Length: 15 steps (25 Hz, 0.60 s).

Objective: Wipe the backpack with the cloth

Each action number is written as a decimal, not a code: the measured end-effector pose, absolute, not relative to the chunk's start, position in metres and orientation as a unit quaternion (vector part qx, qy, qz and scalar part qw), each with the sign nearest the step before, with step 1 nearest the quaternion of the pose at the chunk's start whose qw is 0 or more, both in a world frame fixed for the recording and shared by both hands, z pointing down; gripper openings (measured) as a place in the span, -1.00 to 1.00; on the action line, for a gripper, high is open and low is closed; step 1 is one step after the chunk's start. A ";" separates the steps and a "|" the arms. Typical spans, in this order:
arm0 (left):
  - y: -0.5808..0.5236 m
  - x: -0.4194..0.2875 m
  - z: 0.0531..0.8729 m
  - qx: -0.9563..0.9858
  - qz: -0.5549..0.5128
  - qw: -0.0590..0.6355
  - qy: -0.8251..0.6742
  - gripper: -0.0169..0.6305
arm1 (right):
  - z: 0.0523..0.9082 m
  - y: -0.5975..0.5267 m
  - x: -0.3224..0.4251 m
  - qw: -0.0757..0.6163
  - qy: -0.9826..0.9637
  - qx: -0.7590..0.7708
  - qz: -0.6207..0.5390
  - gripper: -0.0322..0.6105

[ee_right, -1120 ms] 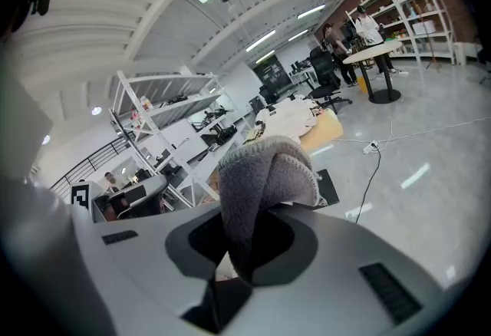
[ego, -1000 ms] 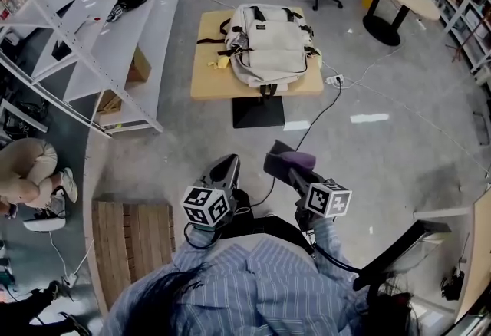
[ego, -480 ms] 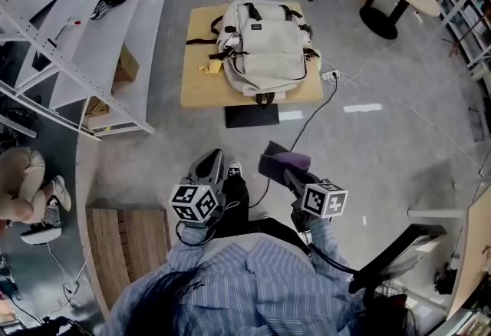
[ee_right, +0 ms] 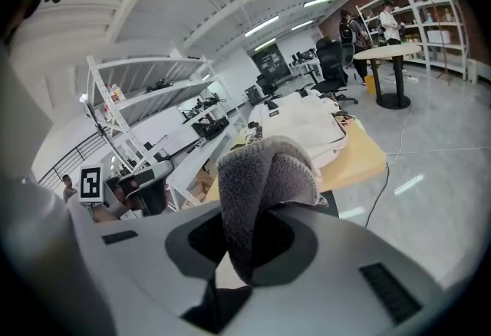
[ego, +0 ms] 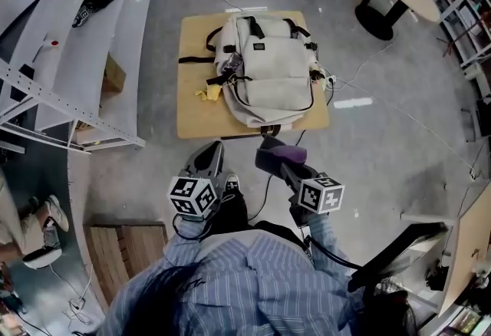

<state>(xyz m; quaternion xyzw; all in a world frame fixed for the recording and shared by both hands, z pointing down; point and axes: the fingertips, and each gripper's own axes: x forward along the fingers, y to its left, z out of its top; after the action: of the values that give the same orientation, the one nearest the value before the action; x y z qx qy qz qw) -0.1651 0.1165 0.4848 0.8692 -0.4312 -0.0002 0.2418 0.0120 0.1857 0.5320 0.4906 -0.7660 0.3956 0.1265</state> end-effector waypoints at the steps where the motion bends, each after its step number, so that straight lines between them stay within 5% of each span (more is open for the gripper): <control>1: 0.106 -0.167 0.486 0.871 0.003 0.242 -0.428 -0.93 | 0.531 0.173 0.006 0.129 -0.769 0.488 0.392 -0.75; 15: 0.024 -0.181 0.514 0.872 0.030 0.266 -0.410 -0.93 | 0.544 0.057 -0.097 0.242 -0.854 0.372 0.272 -0.75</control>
<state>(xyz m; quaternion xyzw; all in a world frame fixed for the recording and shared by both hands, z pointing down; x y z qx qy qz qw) -0.1812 0.0237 0.5144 0.8718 -0.4100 0.0303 0.2665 -0.0969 0.0567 0.5437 0.3718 -0.8539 0.2725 0.2416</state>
